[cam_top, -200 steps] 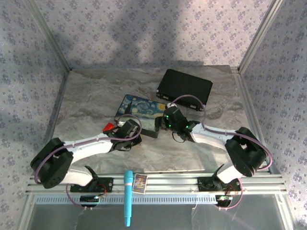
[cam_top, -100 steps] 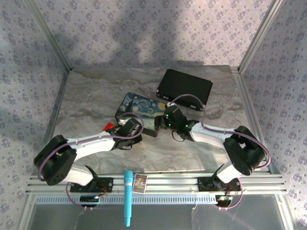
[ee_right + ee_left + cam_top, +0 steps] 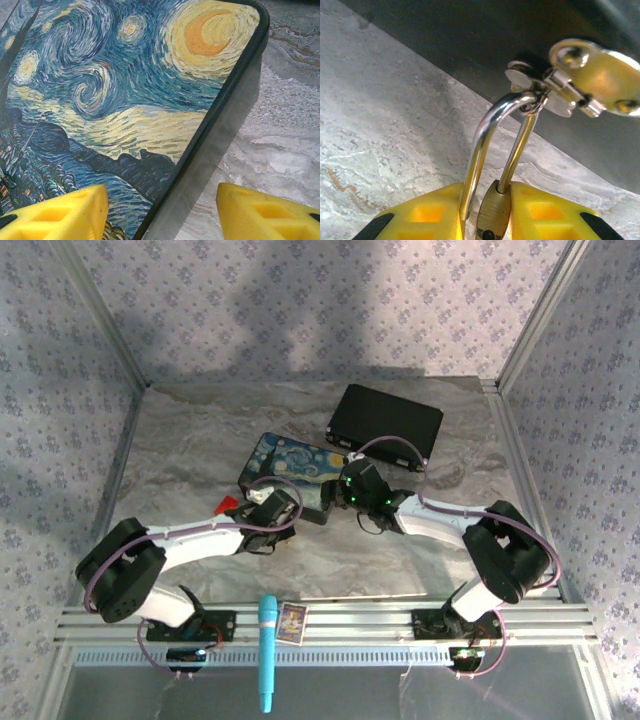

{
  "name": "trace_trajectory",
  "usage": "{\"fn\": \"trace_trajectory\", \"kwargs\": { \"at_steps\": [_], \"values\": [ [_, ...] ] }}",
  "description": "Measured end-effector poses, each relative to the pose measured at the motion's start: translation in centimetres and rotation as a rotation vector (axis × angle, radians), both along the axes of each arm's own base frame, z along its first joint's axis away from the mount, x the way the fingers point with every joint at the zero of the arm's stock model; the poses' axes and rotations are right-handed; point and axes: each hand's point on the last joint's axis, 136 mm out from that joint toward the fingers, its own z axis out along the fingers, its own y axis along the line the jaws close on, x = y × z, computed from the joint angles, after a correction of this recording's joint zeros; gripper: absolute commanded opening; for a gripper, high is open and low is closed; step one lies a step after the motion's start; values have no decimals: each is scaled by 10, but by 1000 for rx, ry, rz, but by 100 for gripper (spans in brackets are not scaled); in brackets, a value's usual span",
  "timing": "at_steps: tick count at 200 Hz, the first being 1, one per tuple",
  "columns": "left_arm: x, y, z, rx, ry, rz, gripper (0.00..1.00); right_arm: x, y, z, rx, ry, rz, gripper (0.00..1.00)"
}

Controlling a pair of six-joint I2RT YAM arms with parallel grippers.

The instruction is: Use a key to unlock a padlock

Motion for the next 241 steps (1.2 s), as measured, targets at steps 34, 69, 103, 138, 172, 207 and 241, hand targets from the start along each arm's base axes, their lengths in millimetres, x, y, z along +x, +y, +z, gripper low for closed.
{"fn": "trace_trajectory", "kwargs": {
  "at_steps": [34, 69, 103, 138, 172, 207, 241],
  "values": [
    [2, 0, 0, 24, -5, 1, 21, 0, 1, 0, 10, -2, 2, 59],
    [2, 2, 0, 78, 3, 0, 23, 0, 1, -1, 16, -6, 2, 59],
    [1, 5, 2, 111, -1, 4, 23, 1, 1, 0, 23, -10, 2, 58],
    [3, 10, 5, 142, -8, 13, 23, 1, 1, 0, 27, -8, 5, 56],
    [2, 20, 4, 190, -9, 20, 29, 1, 1, 0, 27, -6, 5, 55],
    [-1, 44, 0, 270, -15, 45, 32, 1, 3, -1, 31, 2, 12, 54],
    [-5, 40, 1, 304, -42, 9, 33, 4, 6, -2, 46, 4, 20, 54]
  ]
}}
